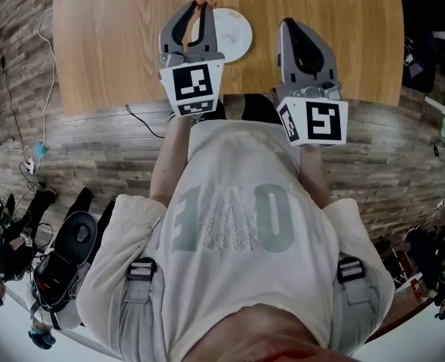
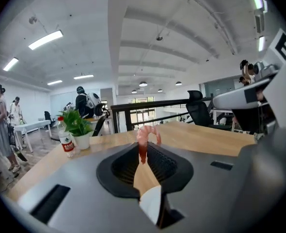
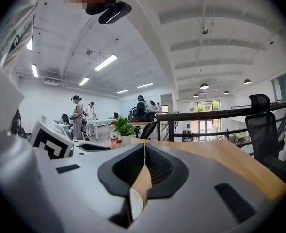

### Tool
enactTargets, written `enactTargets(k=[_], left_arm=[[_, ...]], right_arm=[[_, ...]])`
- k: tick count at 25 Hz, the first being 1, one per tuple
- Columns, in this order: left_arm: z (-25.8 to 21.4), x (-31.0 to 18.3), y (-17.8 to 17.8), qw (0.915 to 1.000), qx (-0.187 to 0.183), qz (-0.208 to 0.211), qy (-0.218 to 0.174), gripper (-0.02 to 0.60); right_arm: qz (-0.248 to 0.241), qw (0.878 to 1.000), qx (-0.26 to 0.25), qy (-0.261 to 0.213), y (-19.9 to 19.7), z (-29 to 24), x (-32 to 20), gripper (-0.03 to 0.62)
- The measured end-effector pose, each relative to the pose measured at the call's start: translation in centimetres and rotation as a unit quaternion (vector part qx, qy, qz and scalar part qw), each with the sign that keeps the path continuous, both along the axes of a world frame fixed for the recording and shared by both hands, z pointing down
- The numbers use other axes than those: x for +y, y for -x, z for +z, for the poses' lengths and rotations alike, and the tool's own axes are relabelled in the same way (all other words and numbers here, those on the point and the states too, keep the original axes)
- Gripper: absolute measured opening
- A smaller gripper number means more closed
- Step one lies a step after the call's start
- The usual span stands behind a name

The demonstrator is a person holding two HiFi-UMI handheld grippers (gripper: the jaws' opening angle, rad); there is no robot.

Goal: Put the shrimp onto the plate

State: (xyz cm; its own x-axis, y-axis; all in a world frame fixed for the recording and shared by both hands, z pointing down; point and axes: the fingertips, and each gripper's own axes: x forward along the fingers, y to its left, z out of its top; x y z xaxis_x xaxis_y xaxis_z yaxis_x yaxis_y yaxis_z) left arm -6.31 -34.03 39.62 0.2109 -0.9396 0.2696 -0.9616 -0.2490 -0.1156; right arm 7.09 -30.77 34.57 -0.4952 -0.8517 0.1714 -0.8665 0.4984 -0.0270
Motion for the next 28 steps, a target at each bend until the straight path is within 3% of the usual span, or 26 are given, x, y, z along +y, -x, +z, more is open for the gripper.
enactTargets(k=[3,6,10,20,25,28], left_arm=[[3.8,0.1,-0.4,0.9967,0.017,0.004,0.079,0.06],[7.5,0.6,-0.3,0.9852,0.043,0.0,0.166,0.06],[10.8,1.6,-0.4,0.973,0.023,0.009,0.23,0.06],[16.3,3.2,-0.7,0.9452,-0.028,0.022,0.325,0.06],[17.2,3.7,-0.4,0.9385,-0.039,0.022,0.342,0.06],[17.4,3.6,-0.3,0.9391,-0.044,0.018,0.34,0.06]], right_arm=[[-0.001,1.0,0.004,0.006,0.1,0.4,0.2,0.02],[-0.004,1.0,0.009,0.012,0.5,0.8,0.2,0.02],[0.0,1.0,0.013,0.014,0.3,1.1,0.2,0.02],[0.004,0.999,0.021,0.028,-0.9,2.4,0.3,0.02],[0.006,0.999,0.025,0.029,-1.2,2.4,0.2,0.02],[0.008,0.999,0.024,0.029,-1.3,2.5,0.3,0.02]])
